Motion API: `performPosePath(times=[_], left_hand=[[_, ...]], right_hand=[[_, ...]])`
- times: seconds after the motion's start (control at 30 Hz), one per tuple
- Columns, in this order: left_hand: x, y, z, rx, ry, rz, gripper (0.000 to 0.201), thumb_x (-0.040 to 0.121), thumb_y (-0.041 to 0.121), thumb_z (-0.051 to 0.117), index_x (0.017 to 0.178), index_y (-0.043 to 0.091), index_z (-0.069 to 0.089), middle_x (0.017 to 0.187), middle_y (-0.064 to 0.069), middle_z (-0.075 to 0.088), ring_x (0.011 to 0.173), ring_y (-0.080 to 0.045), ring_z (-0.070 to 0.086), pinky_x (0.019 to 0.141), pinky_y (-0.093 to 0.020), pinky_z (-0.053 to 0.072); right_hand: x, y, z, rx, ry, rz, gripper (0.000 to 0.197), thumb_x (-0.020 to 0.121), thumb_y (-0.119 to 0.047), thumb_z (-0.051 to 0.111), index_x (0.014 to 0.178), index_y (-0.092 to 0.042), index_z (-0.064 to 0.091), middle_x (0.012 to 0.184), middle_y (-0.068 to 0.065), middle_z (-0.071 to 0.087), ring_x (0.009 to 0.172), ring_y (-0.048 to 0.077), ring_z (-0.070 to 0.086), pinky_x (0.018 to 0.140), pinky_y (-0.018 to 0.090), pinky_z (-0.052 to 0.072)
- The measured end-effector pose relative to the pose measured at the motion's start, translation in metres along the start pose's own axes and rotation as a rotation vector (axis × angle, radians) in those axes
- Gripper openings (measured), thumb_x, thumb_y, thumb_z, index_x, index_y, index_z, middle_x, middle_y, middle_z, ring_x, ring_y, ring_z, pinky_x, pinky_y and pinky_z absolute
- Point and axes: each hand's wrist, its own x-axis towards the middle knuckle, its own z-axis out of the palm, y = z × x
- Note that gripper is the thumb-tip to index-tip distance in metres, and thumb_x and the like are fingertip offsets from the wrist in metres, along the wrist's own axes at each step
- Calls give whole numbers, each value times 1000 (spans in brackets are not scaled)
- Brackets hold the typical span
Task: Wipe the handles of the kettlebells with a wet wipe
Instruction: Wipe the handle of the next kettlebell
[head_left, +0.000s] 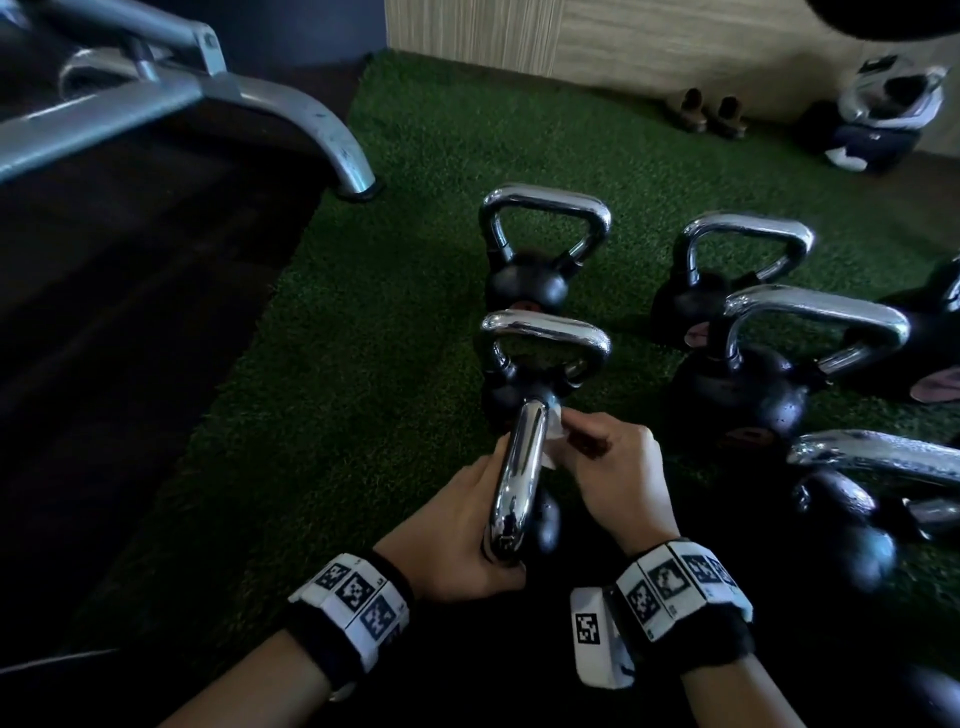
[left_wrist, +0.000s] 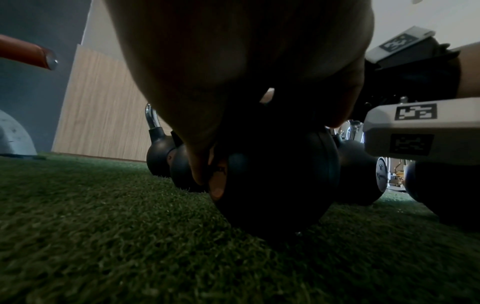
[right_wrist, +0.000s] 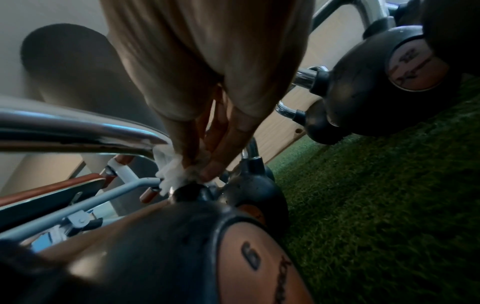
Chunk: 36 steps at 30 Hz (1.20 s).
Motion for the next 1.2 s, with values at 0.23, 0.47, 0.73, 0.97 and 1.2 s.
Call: performPosePath(times=[0.23, 0.47, 0.73, 0.97, 1.2], left_hand=[[-9, 4, -6, -9, -2, -23, 108, 73, 20, 83, 123, 84, 12, 125, 6, 57, 103, -10, 61, 86, -18, 47], [-6, 9, -6, 137, 15, 71, 114, 75, 37, 86, 162, 15, 17, 152, 4, 43, 140, -13, 45, 120, -36, 36], [-4, 5, -9, 59, 39, 134, 97, 81, 30, 85, 153, 42, 22, 157, 1, 43, 148, -15, 40, 123, -44, 33], [-6, -8, -12, -23, 20, 63, 55, 85, 25, 85, 131, 17, 58, 128, 2, 63, 125, -19, 61, 109, -45, 47], [-6, -4, -15, -113, -20, 8, 33, 86, 15, 83, 105, 21, 57, 96, 13, 63, 91, -3, 63, 82, -23, 50]], right_hand=[[-12, -14, 1, -70, 77, -338, 27, 84, 4, 77, 106, -10, 80, 99, -15, 71, 95, -4, 69, 83, 8, 50], [-11, -19, -8, -126, 54, -400, 30, 83, 7, 77, 107, -10, 80, 99, -8, 70, 94, -3, 66, 83, 7, 48], [-28, -37, -12, 0, -94, -408, 30, 79, 2, 81, 103, -17, 82, 98, -12, 75, 92, -1, 71, 83, 12, 53], [-57, -48, -6, 172, -219, -214, 25, 73, -3, 88, 89, -22, 83, 90, -15, 78, 86, 6, 75, 79, 22, 59], [-63, -40, -3, 93, -284, -155, 26, 71, -1, 89, 81, -23, 82, 85, -16, 77, 81, 4, 75, 75, 21, 59]])
